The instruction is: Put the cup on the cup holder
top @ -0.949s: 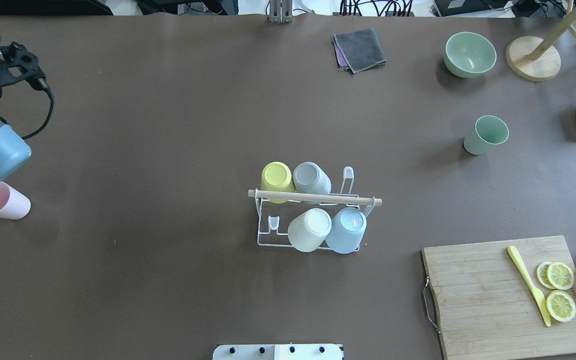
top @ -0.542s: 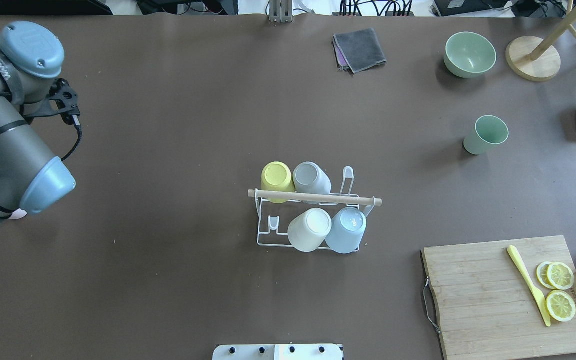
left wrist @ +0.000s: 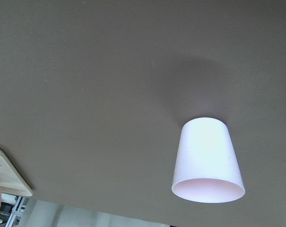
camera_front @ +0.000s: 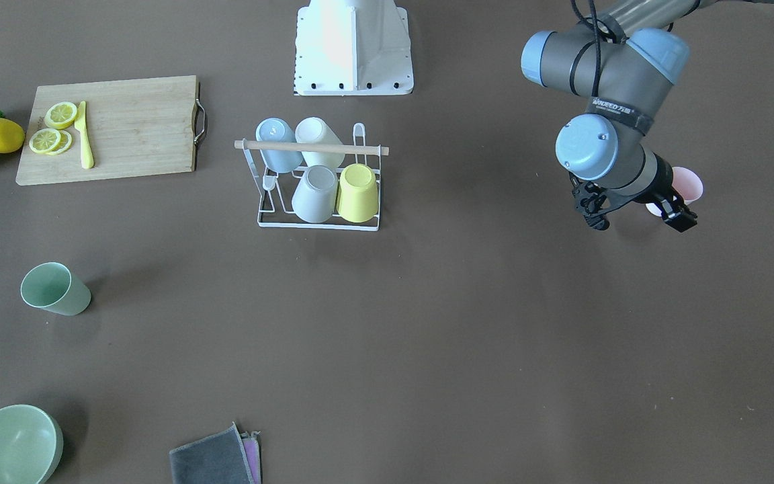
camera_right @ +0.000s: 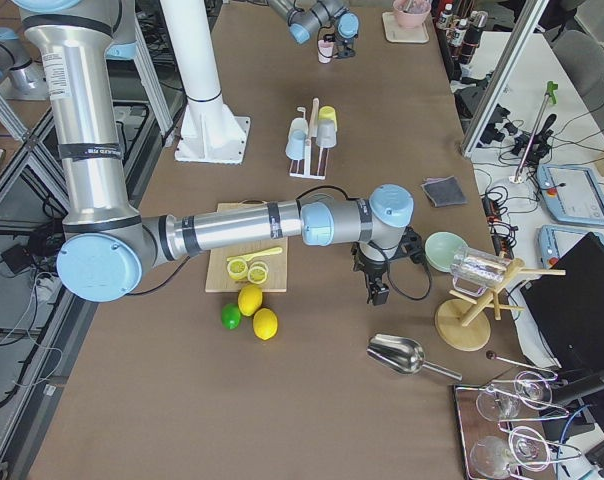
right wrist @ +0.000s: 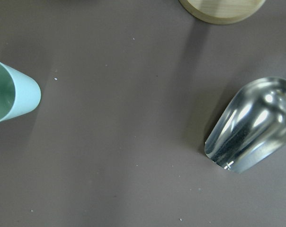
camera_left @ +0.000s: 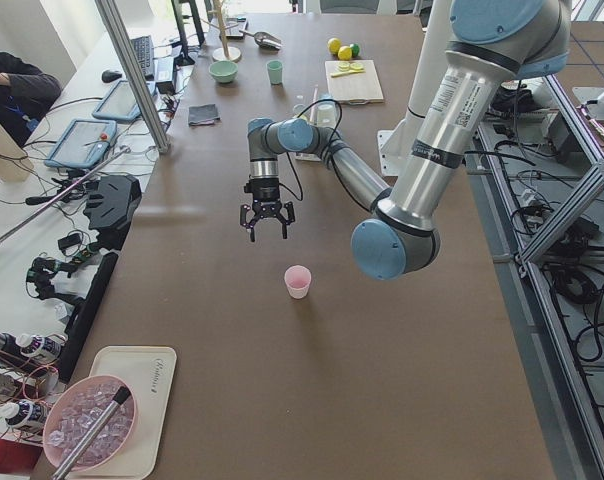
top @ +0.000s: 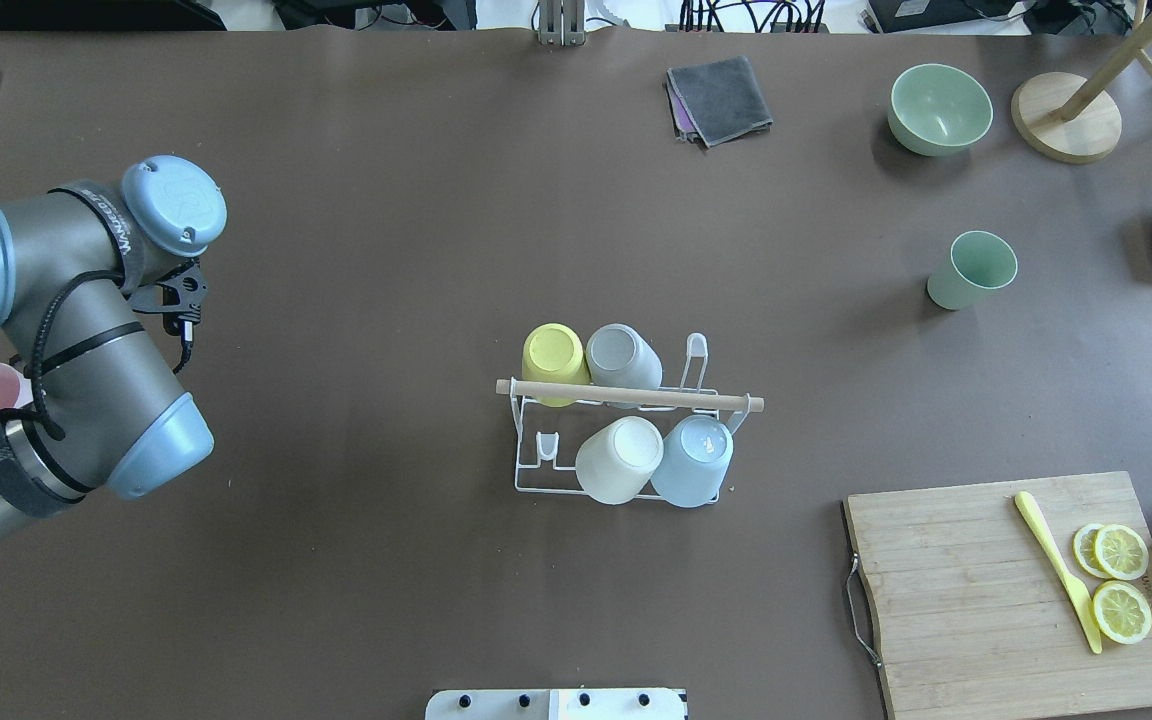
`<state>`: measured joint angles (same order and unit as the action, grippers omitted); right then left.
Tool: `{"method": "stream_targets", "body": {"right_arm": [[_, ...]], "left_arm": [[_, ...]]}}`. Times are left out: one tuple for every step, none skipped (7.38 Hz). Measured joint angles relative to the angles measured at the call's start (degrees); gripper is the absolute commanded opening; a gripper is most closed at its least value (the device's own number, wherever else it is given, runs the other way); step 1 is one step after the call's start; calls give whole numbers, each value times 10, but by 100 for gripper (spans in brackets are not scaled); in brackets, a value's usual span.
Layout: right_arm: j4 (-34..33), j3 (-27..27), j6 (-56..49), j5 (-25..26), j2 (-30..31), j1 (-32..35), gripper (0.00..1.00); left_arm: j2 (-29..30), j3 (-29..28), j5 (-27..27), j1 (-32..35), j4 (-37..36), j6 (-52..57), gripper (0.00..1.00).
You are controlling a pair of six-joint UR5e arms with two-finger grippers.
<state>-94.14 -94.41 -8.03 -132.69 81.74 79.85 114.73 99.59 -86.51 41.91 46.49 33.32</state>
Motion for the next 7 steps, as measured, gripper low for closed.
{"method": "stream_targets", "body": {"right_arm": [[-1, 0, 13, 12, -24, -25, 100], [-1, -1, 23, 25, -45, -41, 100], [-9, -1, 29, 32, -66, -53, 100], [-42, 0, 32, 35, -94, -67, 100], [-94, 2, 32, 37, -130, -82, 100], [-133, 4, 30, 41, -159, -98, 100], [-152, 5, 29, 45, -175, -113, 100]], "left_arm": [[0, -8, 12, -15, -1, 12, 98], [0, -17, 17, -26, 0, 16, 98], [0, -29, 21, -35, 1, 18, 98], [-1, -40, 26, -43, 3, 18, 98], [-4, -49, 29, -48, 5, 17, 98], [-5, -56, 30, -52, 7, 12, 98], [-7, -60, 30, -55, 8, 0, 98]]}}
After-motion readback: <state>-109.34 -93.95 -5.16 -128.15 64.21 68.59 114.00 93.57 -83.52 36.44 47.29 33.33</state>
